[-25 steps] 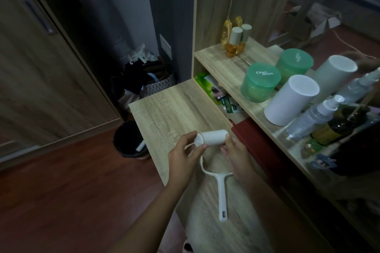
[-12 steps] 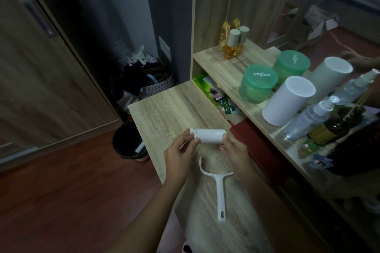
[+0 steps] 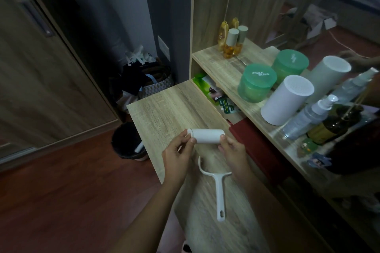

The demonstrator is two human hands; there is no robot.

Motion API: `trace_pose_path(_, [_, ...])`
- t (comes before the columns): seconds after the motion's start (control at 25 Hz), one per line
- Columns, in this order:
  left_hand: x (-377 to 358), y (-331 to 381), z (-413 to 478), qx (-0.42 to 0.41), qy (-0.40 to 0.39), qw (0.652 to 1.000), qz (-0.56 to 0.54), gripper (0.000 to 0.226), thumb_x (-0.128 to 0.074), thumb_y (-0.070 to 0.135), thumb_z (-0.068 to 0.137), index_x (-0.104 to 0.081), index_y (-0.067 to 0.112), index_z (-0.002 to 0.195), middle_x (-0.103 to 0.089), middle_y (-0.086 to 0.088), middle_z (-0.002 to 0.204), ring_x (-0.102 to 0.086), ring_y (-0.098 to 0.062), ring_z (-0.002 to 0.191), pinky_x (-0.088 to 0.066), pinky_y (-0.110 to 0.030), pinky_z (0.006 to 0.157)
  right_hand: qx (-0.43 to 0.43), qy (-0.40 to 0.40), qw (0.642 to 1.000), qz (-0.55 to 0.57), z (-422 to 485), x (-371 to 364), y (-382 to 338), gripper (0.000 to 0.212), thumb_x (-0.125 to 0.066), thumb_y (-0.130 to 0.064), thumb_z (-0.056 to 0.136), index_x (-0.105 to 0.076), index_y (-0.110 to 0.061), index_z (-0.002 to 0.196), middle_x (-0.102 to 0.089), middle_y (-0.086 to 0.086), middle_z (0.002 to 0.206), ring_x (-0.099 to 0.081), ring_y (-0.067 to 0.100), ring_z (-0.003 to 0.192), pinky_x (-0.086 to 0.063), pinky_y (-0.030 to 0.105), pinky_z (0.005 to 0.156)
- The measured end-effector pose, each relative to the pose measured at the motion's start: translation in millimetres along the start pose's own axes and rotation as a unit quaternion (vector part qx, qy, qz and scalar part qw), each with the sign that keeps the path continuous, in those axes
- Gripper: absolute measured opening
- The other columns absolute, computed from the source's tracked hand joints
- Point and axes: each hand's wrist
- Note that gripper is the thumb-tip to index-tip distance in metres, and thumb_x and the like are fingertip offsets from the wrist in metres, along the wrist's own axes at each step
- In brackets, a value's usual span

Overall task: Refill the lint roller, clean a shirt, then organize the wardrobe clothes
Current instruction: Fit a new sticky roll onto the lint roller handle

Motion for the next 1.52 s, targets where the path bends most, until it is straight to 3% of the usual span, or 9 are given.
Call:
trace_pose_path(0.32, [3.1, -12.7, -6.7, 0.022, 0.008, 1.0, 0.0, 0.008, -0.066, 0.004, 0.085, -0.069, 0.012, 0.083, -0.068, -0.006, 0.116, -0.063, -0.016, 0.11, -0.051, -0.029, 0.092, 0.062, -0.019, 0.996, -0.058, 2.3, 4.8, -12.3, 0.015, -0.052, -0.016, 0.094, -0.065, -0.015, 0.1, -0.066, -0.008, 0.084, -0.062, 0.005, 0.082, -0.05, 0.009, 0.072])
trace_pose_path(0.44, [2.0, -11.2, -10.0, 0.044, 0.0, 0.999, 0.008, 0.003, -0.066, 0.003, 0.085, -0.067, 0.006, 0.085, -0.068, -0.003, 0.113, -0.063, -0.009, 0.107, -0.049, -0.017, 0.088, 0.091, -0.027, 0.992, -0.084, 8.6, 7.4, -20.0, 0.026, -0.053, -0.011, 0.093, -0.063, 0.001, 0.113, -0.063, 0.001, 0.099, -0.06, -0.006, 0.086, -0.045, 0.003, 0.073])
trace_pose_path(0.52, [0.0, -8.9, -10.3, 0.063, 0.005, 0.998, 0.025, 0.005, -0.067, 0.01, 0.086, -0.066, 0.006, 0.087, -0.069, -0.001, 0.113, -0.064, -0.005, 0.102, -0.048, -0.01, 0.081, 0.107, -0.023, 0.99, -0.093, 10.5, 5.5, -24.2, 0.031, -0.054, -0.01, 0.092, -0.058, 0.0, 0.121, -0.052, 0.002, 0.112, -0.055, 0.004, 0.099, -0.043, 0.001, 0.078])
trace_pose_path(0.72, [2.0, -8.4, -0.1, 0.098, 0.0, 0.995, 0.032, 0.01, -0.07, 0.017, 0.082, -0.062, 0.01, 0.082, -0.069, -0.001, 0.107, -0.064, -0.009, 0.091, -0.048, -0.02, 0.077, 0.117, -0.03, 0.989, -0.08, 7.0, 2.7, -26.1, 0.033, -0.057, -0.013, 0.09, -0.057, -0.01, 0.124, -0.053, -0.001, 0.114, -0.059, 0.008, 0.103, -0.046, 0.018, 0.092])
trace_pose_path(0.84, [8.5, -6.5, 7.3, 0.158, -0.046, 0.986, 0.014, 0.025, -0.069, 0.028, 0.069, -0.058, 0.023, 0.091, -0.063, -0.004, 0.102, -0.062, -0.014, 0.082, -0.051, -0.029, 0.072, 0.101, -0.046, 0.993, -0.031, 4.6, 0.6, -31.3, 0.025, -0.06, -0.005, 0.087, -0.057, -0.009, 0.111, -0.062, -0.001, 0.108, -0.063, -0.006, 0.09, -0.049, 0.013, 0.081])
trace_pose_path(1.0, [16.4, -2.8, 15.4, 0.186, -0.189, 0.964, 0.036, 0.063, -0.077, 0.045, 0.061, -0.054, 0.035, 0.12, -0.059, -0.001, 0.111, -0.063, -0.018, 0.101, -0.054, -0.033, 0.085, 0.11, -0.061, 0.992, -0.029, 6.1, -4.4, -37.6, 0.016, -0.059, -0.005, 0.088, -0.057, -0.006, 0.104, -0.065, 0.005, 0.102, -0.063, -0.006, 0.086, -0.048, 0.01, 0.075])
trace_pose_path(1.28, [12.0, 9.6, 14.5, 0.175, -0.223, 0.959, 0.028, 0.04, -0.07, 0.014, 0.084, -0.06, 0.019, 0.122, -0.066, 0.0, 0.086, -0.063, -0.009, 0.077, -0.05, -0.027, 0.073, 0.107, -0.072, 0.991, -0.032, 7.2, -8.6, -42.1, 0.036, -0.059, -0.016, 0.089, -0.048, -0.015, 0.124, -0.055, 0.002, 0.125, -0.059, 0.003, 0.104, -0.049, 0.014, 0.08])
trace_pose_path(1.4, [9.8, 9.5, 14.3, 0.176, -0.22, 0.959, 0.017, 0.037, -0.069, 0.013, 0.084, -0.061, 0.025, 0.118, -0.066, -0.002, 0.09, -0.063, -0.01, 0.08, -0.05, -0.027, 0.073, 0.094, -0.027, 0.993, -0.06, 3.2, -4.6, -40.5, 0.042, -0.058, -0.023, 0.089, -0.045, -0.018, 0.129, -0.051, -0.008, 0.125, -0.056, 0.004, 0.107, -0.045, 0.013, 0.079])
trace_pose_path(1.52, [6.9, 8.5, 14.2, 0.172, -0.213, 0.962, 0.019, 0.035, -0.069, 0.015, 0.085, -0.061, 0.029, 0.115, -0.065, -0.005, 0.095, -0.063, -0.015, 0.086, -0.05, -0.031, 0.076, 0.061, 0.091, 0.977, -0.184, -8.7, 1.6, -26.3, 0.03, -0.057, -0.024, 0.09, -0.055, -0.009, 0.115, -0.057, 0.004, 0.113, -0.057, 0.014, 0.094, -0.038, 0.01, 0.065])
Point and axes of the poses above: each hand's wrist, its own z-axis towards the middle knuckle, its own x-axis out of the back of the hand, y = z × x
